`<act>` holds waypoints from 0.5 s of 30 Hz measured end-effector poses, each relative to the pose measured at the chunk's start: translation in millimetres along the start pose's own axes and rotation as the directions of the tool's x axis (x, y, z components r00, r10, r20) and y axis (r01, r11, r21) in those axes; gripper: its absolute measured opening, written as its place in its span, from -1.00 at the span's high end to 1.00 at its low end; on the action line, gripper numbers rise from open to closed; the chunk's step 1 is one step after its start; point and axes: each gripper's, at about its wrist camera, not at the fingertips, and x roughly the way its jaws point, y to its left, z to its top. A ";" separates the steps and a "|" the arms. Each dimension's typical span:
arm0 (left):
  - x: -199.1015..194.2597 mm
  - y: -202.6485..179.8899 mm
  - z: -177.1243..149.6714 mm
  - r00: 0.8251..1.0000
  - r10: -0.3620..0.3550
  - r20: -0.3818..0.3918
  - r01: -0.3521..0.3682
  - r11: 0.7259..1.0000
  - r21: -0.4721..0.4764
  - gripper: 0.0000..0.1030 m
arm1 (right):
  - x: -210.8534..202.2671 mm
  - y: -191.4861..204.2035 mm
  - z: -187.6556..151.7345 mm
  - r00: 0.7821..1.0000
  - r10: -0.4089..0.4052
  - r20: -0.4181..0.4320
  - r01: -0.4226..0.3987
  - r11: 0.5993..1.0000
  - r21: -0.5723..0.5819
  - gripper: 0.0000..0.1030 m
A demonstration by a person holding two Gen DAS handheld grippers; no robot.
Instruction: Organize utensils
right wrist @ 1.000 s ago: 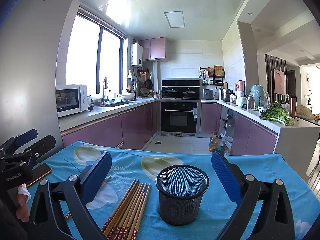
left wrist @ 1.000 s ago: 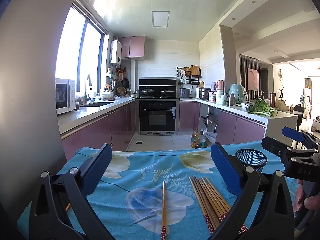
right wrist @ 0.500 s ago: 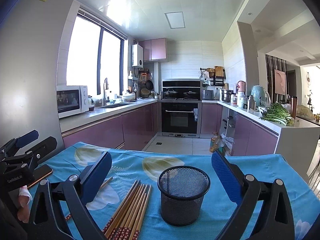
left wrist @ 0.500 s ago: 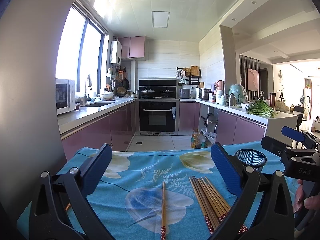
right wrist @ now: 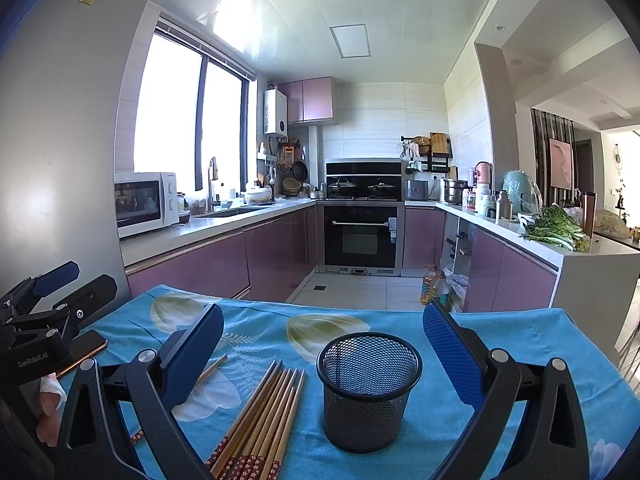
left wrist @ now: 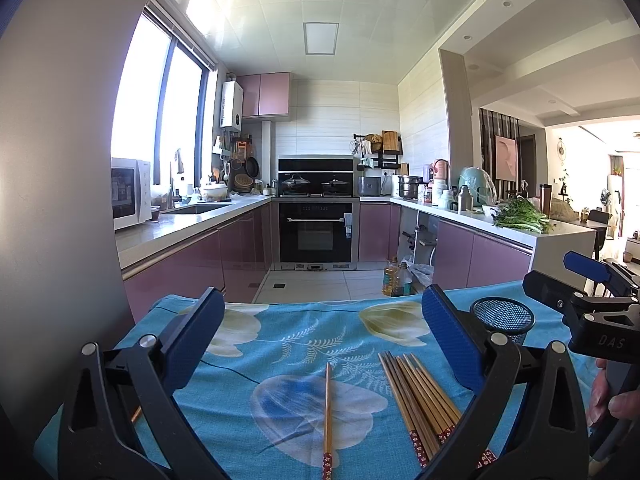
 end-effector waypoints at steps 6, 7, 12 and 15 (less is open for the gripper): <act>-0.1 0.2 -0.2 1.000 0.000 0.000 0.000 1.000 0.000 -0.89 | 0.2 -0.3 0.6 1.000 0.008 -0.002 -0.008 1.000 0.004 -0.88; 0.0 0.0 -0.3 1.000 0.001 0.000 -0.001 1.000 0.001 -0.89 | 0.5 -0.3 -0.5 1.000 0.007 -0.001 -0.007 1.000 0.004 -0.88; -0.3 0.3 -0.9 1.000 0.001 -0.001 -0.001 1.000 0.001 -0.89 | 1.8 -0.6 -1.1 1.000 0.008 -0.008 -0.008 1.000 0.008 -0.88; 0.1 -0.2 -1.1 1.000 0.001 0.000 -0.001 1.000 0.001 -0.89 | 2.5 -1.8 -1.7 1.000 0.009 -0.009 -0.009 1.000 0.010 -0.88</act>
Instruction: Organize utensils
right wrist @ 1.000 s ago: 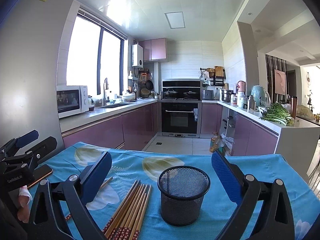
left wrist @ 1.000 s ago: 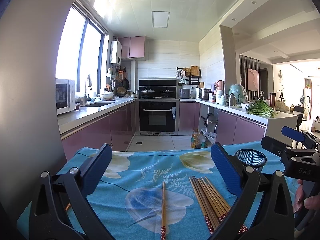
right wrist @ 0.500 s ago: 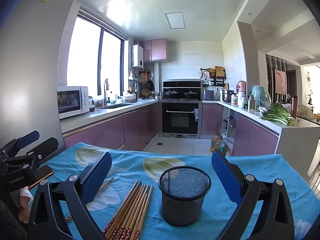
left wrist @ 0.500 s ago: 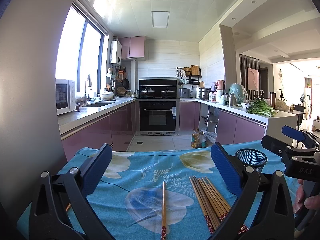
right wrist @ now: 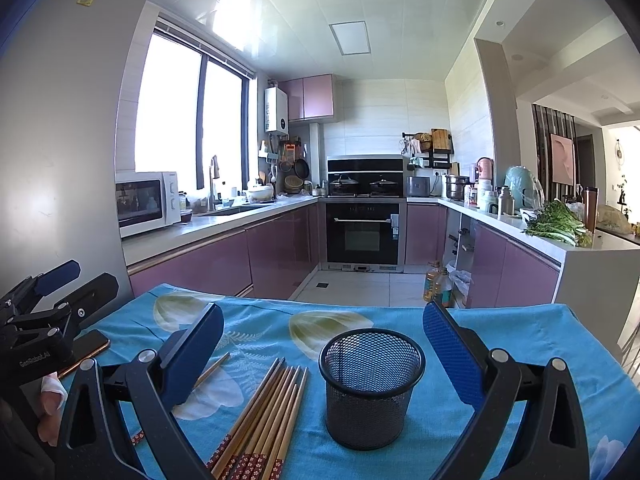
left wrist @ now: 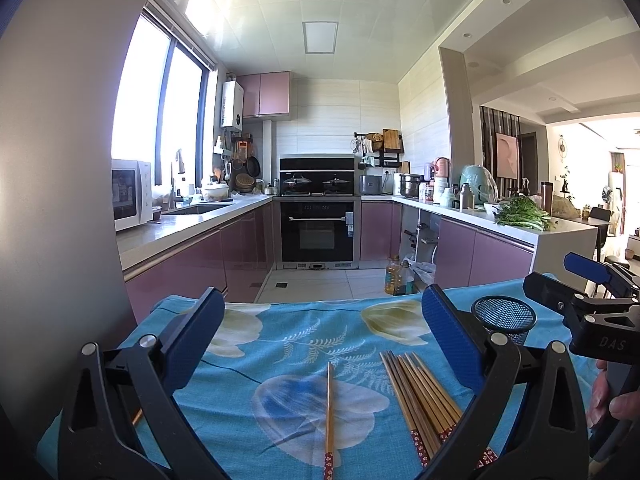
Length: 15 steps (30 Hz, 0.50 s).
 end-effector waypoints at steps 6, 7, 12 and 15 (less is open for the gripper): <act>-0.9 1.4 -1.3 1.000 0.001 -0.005 -0.001 1.000 -0.001 -0.89 | 0.8 -1.4 -0.4 1.000 0.001 -0.003 -0.001 1.000 0.003 -0.88; -1.0 1.8 -1.3 1.000 0.003 -0.006 -0.003 1.000 -0.001 -0.89 | 0.6 -1.7 -0.8 1.000 0.002 -0.003 -0.002 1.000 0.004 -0.88; -0.3 1.7 -1.3 1.000 0.003 -0.009 -0.003 1.000 0.001 -0.89 | 0.7 -1.2 -1.6 1.000 0.003 -0.002 -0.003 1.000 0.007 -0.88; 0.1 2.4 -1.4 1.000 0.005 -0.013 -0.005 1.000 0.001 -0.89 | -0.6 -2.4 -1.7 1.000 0.004 -0.003 -0.004 1.000 0.010 -0.88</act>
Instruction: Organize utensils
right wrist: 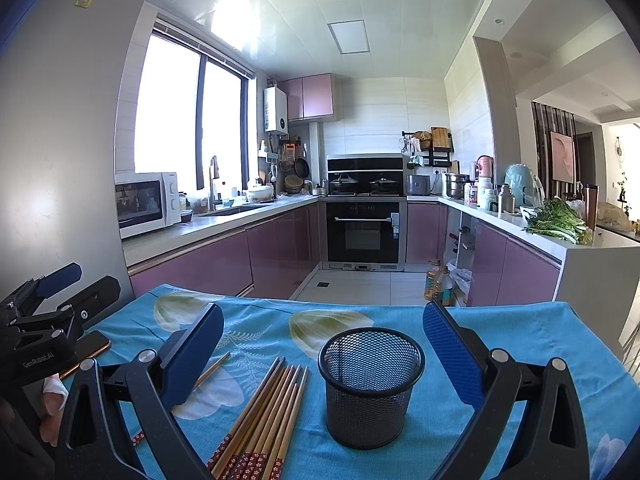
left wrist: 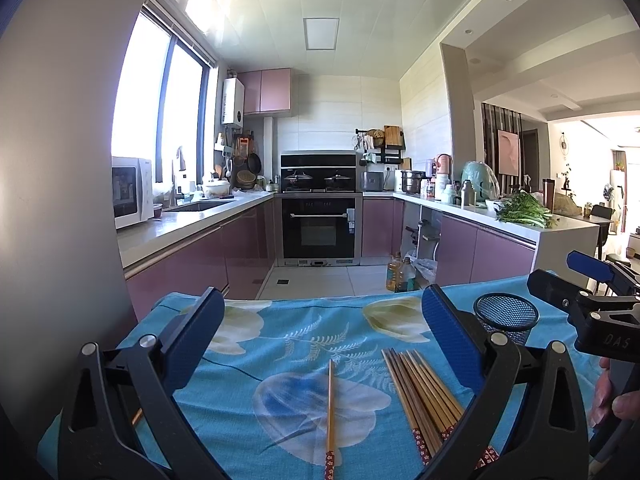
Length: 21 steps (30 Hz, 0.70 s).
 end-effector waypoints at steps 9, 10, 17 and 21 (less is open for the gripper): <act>2.7 0.4 -0.5 1.000 0.001 -0.011 -0.001 1.000 0.002 -0.89 | -0.1 -0.4 0.0 1.000 0.000 -0.003 0.000 1.000 -0.001 -0.88; 3.2 0.0 -0.4 1.000 0.001 -0.012 -0.001 1.000 0.003 -0.89 | 0.0 -0.4 0.0 1.000 0.000 -0.003 0.000 1.000 -0.001 -0.88; 4.6 -2.2 1.1 1.000 0.000 -0.026 0.000 1.000 0.009 -0.89 | 0.5 -0.9 -0.3 1.000 0.002 -0.005 -0.002 1.000 0.000 -0.88; 6.6 -3.7 2.5 0.999 0.003 -0.035 -0.002 1.000 0.012 -0.89 | 1.2 -0.8 -1.1 1.000 0.005 -0.006 -0.005 1.000 0.003 -0.88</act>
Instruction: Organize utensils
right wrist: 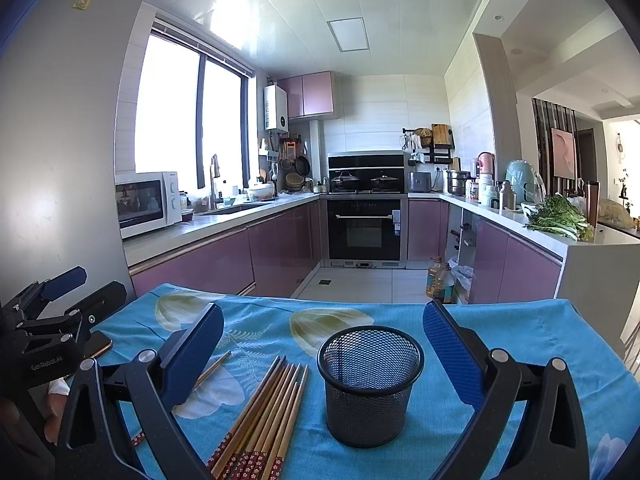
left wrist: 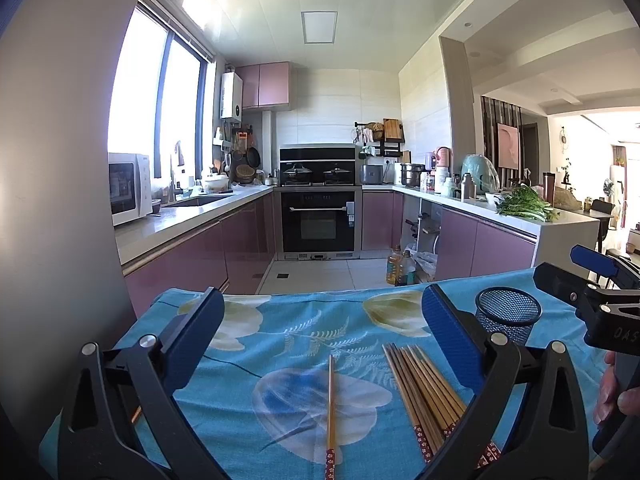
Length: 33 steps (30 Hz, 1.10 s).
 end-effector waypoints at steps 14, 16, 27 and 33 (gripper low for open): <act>12.6 0.6 -3.6 0.998 0.007 -0.059 -0.005 1.000 0.031 -0.89 | 3.2 7.1 -4.8 0.992 0.090 -0.087 -0.092 0.996 -0.016 -0.88; 18.6 2.4 -6.8 0.996 0.008 -0.088 -0.004 0.999 0.042 -0.89 | 5.2 9.5 -9.4 0.983 0.126 -0.130 -0.129 0.991 -0.021 -0.88; 77.3 12.3 -48.4 0.927 -0.008 -0.375 0.051 0.993 0.105 -0.89 | 49.3 14.7 -59.6 0.868 0.188 -0.459 -0.207 0.978 0.008 -0.33; 98.5 7.7 -72.5 0.875 -0.058 -0.480 0.120 0.988 0.100 -0.61 | 75.9 9.1 -75.2 0.814 0.166 -0.557 -0.165 0.985 0.053 0.19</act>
